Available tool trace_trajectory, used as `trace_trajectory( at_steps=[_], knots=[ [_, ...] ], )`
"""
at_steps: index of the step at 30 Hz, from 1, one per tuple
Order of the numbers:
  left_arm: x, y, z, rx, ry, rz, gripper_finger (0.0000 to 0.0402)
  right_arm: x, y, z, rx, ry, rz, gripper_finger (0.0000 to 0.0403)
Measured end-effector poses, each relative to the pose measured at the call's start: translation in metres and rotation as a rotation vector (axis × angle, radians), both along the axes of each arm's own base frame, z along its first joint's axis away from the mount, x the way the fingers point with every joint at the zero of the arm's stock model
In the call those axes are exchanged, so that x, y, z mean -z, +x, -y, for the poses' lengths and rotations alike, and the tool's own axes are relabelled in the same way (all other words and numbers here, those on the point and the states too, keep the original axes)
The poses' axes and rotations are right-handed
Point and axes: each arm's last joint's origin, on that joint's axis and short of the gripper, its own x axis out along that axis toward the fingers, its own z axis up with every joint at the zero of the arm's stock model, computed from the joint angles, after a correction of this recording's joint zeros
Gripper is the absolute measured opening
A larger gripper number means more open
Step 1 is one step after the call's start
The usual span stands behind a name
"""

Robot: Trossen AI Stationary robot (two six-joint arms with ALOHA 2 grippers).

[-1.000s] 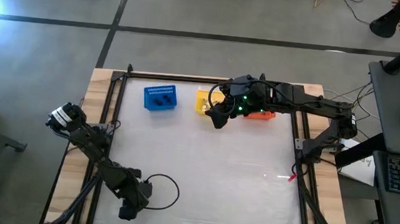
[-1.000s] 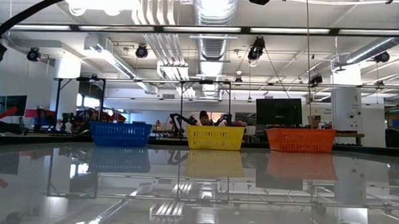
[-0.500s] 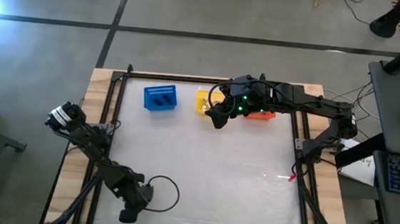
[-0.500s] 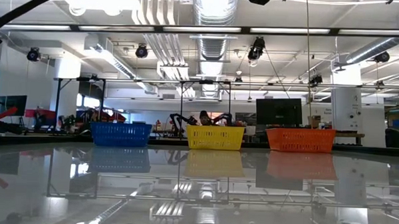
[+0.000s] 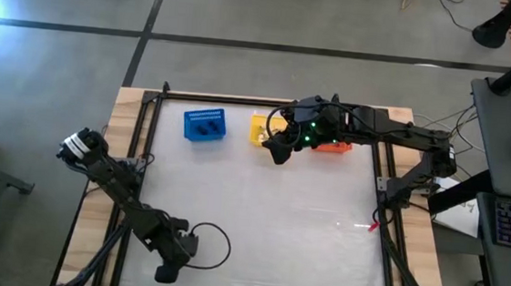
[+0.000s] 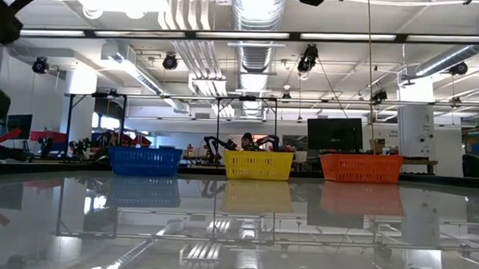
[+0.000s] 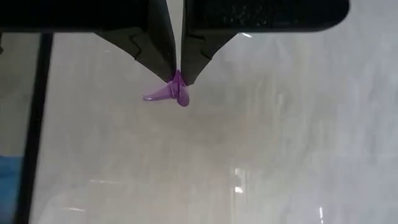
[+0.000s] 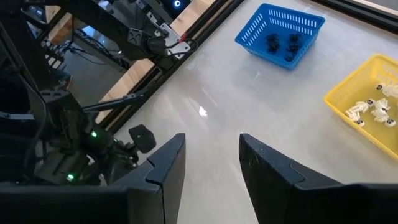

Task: Sort Halloween decoration
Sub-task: Put the purple witch hat toy into the orange basket

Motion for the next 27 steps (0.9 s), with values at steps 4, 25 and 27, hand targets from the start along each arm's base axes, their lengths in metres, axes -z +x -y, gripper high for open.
trace_trajectory(
  at_steps=[4,25,27],
  knots=[
    [-0.011,0.0,-0.006,-0.012,-0.001,0.035,0.0,0.0,0.0,0.0,-0.003,-0.003,-0.003,0.0138],
    [-0.102,0.002,-0.119,-0.223,0.141,0.394,0.0,0.008,-0.007,0.0,-0.021,-0.015,-0.113,0.014],
    [-0.107,0.003,-0.132,-0.238,0.163,0.425,0.0,0.007,-0.005,0.0,-0.024,-0.022,-0.093,0.0147]
  ],
)
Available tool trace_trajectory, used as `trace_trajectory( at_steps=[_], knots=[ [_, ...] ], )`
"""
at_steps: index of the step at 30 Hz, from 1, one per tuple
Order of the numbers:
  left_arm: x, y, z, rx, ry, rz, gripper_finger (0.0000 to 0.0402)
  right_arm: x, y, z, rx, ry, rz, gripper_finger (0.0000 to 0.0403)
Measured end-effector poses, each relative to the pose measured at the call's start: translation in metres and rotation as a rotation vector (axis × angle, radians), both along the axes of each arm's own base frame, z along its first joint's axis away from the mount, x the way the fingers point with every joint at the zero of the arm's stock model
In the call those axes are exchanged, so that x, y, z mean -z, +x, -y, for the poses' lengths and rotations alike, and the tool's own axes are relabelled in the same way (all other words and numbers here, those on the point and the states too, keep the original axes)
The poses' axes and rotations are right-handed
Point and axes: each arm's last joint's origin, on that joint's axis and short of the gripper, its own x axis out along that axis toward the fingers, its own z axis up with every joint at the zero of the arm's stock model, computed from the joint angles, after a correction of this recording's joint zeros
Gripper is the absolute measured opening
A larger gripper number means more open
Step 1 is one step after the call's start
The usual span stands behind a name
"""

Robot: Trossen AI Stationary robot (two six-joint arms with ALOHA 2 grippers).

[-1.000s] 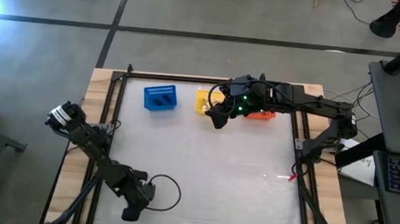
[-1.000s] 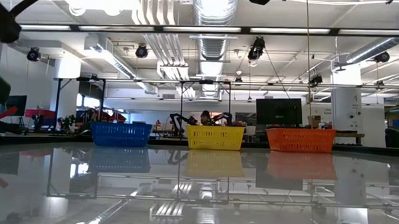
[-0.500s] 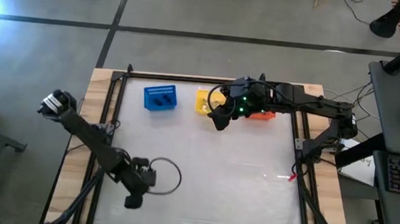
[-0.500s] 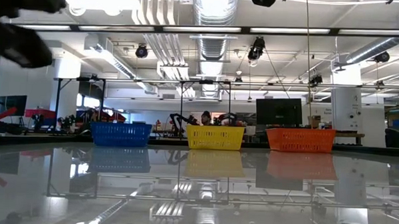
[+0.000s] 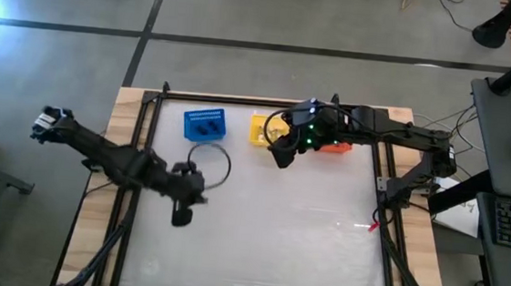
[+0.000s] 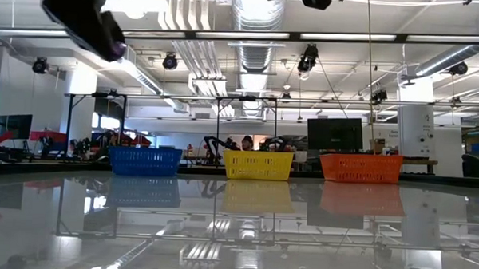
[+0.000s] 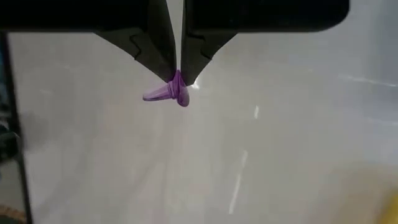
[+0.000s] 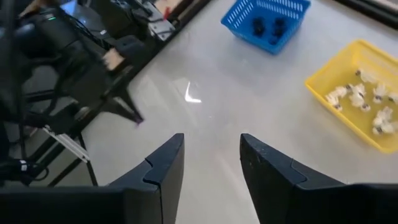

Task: Sort Halloween decoration
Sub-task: Put the purple witch hat toy into the orange basket

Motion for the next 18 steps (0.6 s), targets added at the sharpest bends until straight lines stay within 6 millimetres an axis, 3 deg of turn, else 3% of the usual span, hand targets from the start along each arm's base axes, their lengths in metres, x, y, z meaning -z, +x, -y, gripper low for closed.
trace_trajectory(
  at_steps=[9,18],
  knots=[
    [-0.016,0.002,-0.057,-0.095,0.09,0.105,0.0,0.006,0.017,0.001,-0.039,-0.049,0.044,0.0168],
    [-0.025,0.008,-0.091,-0.149,0.135,0.175,0.0,0.05,0.066,0.005,-0.111,-0.114,-0.007,0.0169]
  ],
)
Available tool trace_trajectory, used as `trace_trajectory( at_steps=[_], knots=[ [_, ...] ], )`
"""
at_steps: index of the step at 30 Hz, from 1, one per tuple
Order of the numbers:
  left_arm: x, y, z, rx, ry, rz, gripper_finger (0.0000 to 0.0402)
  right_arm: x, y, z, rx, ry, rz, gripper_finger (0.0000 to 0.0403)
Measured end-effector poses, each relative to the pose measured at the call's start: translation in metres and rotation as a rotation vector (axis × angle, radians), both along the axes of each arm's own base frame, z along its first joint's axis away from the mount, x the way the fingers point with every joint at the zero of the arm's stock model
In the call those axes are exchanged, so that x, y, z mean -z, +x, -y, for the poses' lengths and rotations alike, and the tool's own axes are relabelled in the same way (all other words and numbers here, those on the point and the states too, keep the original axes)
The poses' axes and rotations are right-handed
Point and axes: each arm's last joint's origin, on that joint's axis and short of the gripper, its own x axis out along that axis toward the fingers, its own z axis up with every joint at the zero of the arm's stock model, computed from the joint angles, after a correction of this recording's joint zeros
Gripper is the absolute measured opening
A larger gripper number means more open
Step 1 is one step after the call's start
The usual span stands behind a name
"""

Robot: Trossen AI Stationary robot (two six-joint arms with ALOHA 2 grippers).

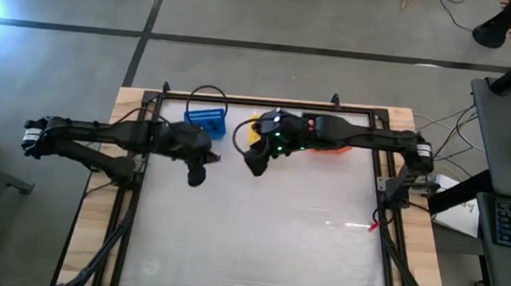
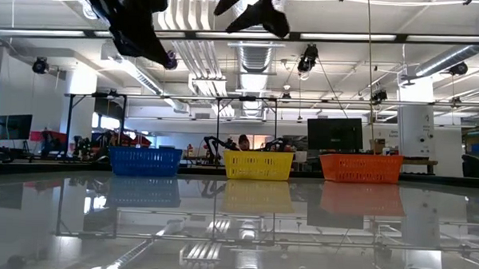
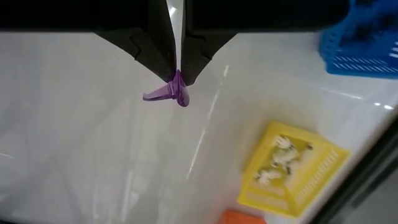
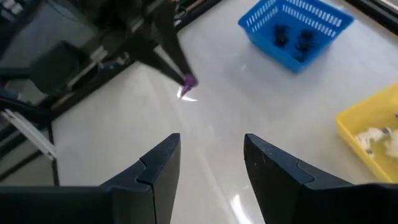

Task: Sort Halloween decoration
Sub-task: Put the purple witch hat toy into the orange basket

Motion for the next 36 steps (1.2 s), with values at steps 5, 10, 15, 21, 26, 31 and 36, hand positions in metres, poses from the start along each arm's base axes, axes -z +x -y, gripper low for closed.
trace_trajectory(
  at_steps=[5,10,15,21,26,31,36],
  knots=[
    [-0.005,0.002,-0.008,-0.023,0.018,0.047,0.0,0.016,0.02,0.005,-0.067,0.01,0.029,0.0168],
    [-0.006,0.005,-0.009,-0.026,0.021,0.069,0.0,0.026,0.035,0.012,-0.058,0.012,0.078,0.0158],
    [-0.006,0.006,-0.009,-0.027,0.022,0.074,0.0,0.031,0.04,0.019,-0.028,0.04,0.09,0.0144],
    [-0.007,0.006,-0.009,-0.027,0.023,0.086,0.0,0.033,0.043,0.019,-0.039,0.053,0.1,0.0146],
    [-0.009,0.008,-0.009,-0.026,0.027,0.108,0.0,0.035,0.044,0.019,-0.033,0.061,0.103,0.0152],
    [-0.012,0.009,-0.01,-0.026,0.032,0.143,0.0,0.041,0.048,0.02,-0.024,0.073,0.089,0.015],
    [-0.012,0.01,-0.01,-0.026,0.032,0.145,0.0,0.041,0.05,0.02,-0.021,0.063,0.104,0.0144]
  ],
)
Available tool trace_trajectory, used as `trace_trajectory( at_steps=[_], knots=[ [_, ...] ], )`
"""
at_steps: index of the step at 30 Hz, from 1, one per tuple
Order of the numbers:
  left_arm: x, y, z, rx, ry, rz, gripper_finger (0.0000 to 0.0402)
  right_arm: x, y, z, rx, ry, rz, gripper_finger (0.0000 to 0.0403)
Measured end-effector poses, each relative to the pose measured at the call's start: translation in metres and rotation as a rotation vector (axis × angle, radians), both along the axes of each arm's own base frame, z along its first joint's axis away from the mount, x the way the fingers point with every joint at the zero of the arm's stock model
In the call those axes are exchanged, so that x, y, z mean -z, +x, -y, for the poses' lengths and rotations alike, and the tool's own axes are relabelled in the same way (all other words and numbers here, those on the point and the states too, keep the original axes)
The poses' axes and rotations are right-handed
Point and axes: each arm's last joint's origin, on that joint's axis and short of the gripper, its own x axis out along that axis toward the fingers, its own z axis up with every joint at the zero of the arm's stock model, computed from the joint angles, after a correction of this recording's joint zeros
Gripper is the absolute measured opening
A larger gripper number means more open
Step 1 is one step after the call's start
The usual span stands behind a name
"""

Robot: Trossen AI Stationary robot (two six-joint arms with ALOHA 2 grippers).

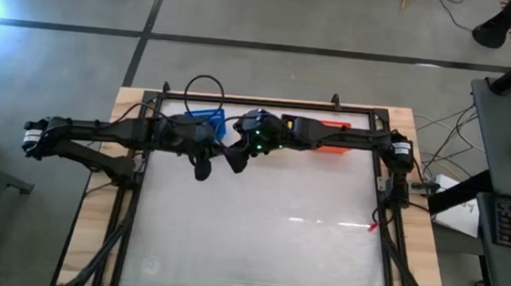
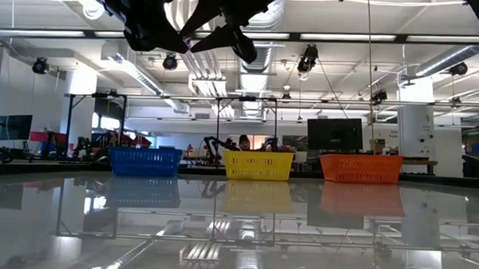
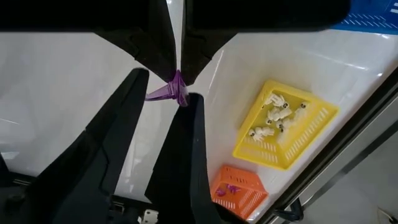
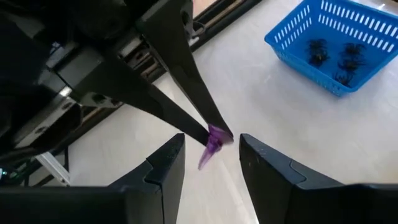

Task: Sort Halloween decoration
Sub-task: Put the purple witch hat toy into the orange basket

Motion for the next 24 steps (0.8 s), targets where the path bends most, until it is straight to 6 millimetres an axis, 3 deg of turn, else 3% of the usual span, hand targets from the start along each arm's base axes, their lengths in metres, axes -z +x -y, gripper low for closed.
trace_trajectory(
  at_steps=[7,17,24],
  knots=[
    [0.0016,0.0019,-0.0003,0.006,0.009,-0.007,0.0,0.0006,0.0008,0.0,0.0,0.002,0.003,0.0121],
    [0.0016,0.0018,-0.0009,0.008,0.015,-0.009,0.0,0.0015,0.0001,0.0003,0.012,0.018,-0.009,0.0054],
    [0.0012,0.0017,-0.0011,0.009,0.019,-0.009,0.0,0.0015,0.0001,0.0003,0.016,0.024,-0.009,0.0043]
  ],
)
